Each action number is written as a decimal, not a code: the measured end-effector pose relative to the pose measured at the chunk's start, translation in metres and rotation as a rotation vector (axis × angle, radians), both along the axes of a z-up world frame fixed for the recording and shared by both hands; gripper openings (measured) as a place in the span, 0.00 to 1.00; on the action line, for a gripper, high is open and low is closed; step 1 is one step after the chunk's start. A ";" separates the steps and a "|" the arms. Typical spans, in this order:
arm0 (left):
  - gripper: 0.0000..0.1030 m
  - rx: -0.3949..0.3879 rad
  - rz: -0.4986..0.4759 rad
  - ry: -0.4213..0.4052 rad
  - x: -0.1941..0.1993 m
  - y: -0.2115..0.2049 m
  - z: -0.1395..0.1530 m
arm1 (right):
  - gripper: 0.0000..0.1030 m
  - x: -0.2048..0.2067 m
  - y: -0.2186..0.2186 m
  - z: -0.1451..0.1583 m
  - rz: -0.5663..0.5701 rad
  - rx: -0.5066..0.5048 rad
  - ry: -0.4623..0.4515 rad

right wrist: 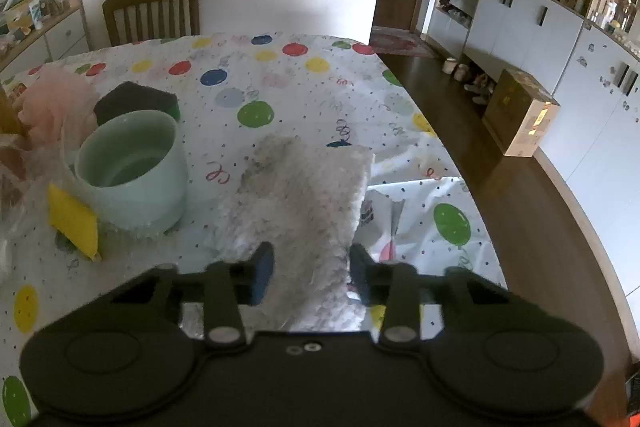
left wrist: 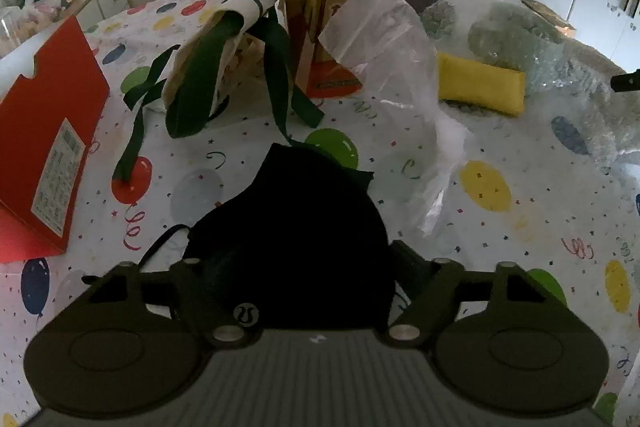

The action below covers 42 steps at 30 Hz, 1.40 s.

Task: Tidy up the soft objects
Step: 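Grasp the white fluffy towel with the right gripper while the left gripper grasps the black cloth, then carry the fluffy towel and black cloth with both grippers over the red-white box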

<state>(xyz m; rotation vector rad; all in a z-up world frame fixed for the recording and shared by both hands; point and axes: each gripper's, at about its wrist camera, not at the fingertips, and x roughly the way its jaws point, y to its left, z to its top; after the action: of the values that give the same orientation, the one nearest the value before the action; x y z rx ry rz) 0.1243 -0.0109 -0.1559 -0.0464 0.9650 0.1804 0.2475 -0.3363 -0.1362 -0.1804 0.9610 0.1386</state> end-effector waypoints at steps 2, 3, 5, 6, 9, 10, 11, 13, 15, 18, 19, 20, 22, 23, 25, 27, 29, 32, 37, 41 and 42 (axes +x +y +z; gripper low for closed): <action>0.63 -0.005 -0.001 -0.002 0.000 -0.001 0.001 | 0.29 -0.001 -0.001 0.000 0.005 -0.003 -0.002; 0.57 -0.002 -0.004 -0.002 0.000 -0.002 0.002 | 0.24 -0.002 -0.001 0.000 0.007 -0.006 -0.006; 0.44 0.006 -0.014 -0.004 0.000 -0.005 0.004 | 0.16 -0.003 -0.002 0.000 0.013 -0.006 -0.007; 0.38 0.002 -0.019 -0.007 0.000 -0.006 0.005 | 0.12 -0.003 -0.002 0.001 0.015 -0.004 -0.008; 0.26 -0.031 -0.038 -0.010 0.002 -0.006 0.008 | 0.06 -0.006 -0.002 0.002 0.030 -0.003 -0.017; 0.23 -0.040 -0.040 -0.012 0.003 -0.006 0.008 | 0.05 -0.008 -0.002 0.004 0.036 -0.007 -0.027; 0.21 -0.046 -0.036 -0.017 0.003 -0.006 0.009 | 0.05 -0.009 -0.002 0.006 0.042 -0.005 -0.036; 0.18 -0.045 -0.021 -0.027 0.003 -0.005 0.012 | 0.05 -0.012 -0.003 0.012 0.050 0.009 -0.048; 0.18 -0.054 0.006 -0.044 0.001 0.000 0.018 | 0.05 -0.015 -0.003 0.020 0.063 0.016 -0.068; 0.18 -0.081 0.040 -0.075 -0.002 0.008 0.029 | 0.05 -0.021 -0.003 0.034 0.079 0.036 -0.097; 0.18 -0.087 0.052 -0.083 -0.003 0.011 0.032 | 0.05 -0.023 -0.002 0.039 0.082 0.046 -0.106; 0.18 -0.092 0.065 -0.091 -0.003 0.014 0.036 | 0.05 -0.025 -0.003 0.045 0.085 0.059 -0.117; 0.17 -0.101 0.084 -0.112 -0.006 0.021 0.045 | 0.05 -0.029 -0.002 0.059 0.101 0.088 -0.134; 0.17 -0.106 0.094 -0.122 -0.007 0.024 0.049 | 0.05 -0.032 -0.001 0.067 0.111 0.095 -0.147; 0.17 -0.118 0.111 -0.139 -0.009 0.030 0.058 | 0.05 -0.038 0.001 0.084 0.136 0.119 -0.175; 0.17 -0.129 0.128 -0.161 -0.013 0.037 0.068 | 0.04 -0.044 0.005 0.101 0.169 0.141 -0.202; 0.17 -0.147 0.141 -0.177 -0.018 0.044 0.078 | 0.04 -0.051 0.012 0.121 0.208 0.170 -0.225; 0.17 -0.158 0.154 -0.195 -0.026 0.053 0.093 | 0.04 -0.059 0.027 0.147 0.269 0.212 -0.251; 0.17 -0.176 0.152 -0.231 -0.039 0.071 0.118 | 0.04 -0.069 0.066 0.179 0.373 0.257 -0.290; 0.17 -0.195 0.145 -0.245 -0.048 0.094 0.138 | 0.04 -0.075 0.105 0.192 0.445 0.299 -0.299; 0.17 -0.192 0.144 -0.250 -0.049 0.099 0.143 | 0.04 -0.075 0.118 0.194 0.470 0.315 -0.297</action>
<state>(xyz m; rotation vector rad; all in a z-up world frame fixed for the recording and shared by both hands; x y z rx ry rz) 0.0749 0.0886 -0.0132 -0.3087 0.7266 0.2082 0.1729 -0.2184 0.0581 -0.1287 0.5773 0.6733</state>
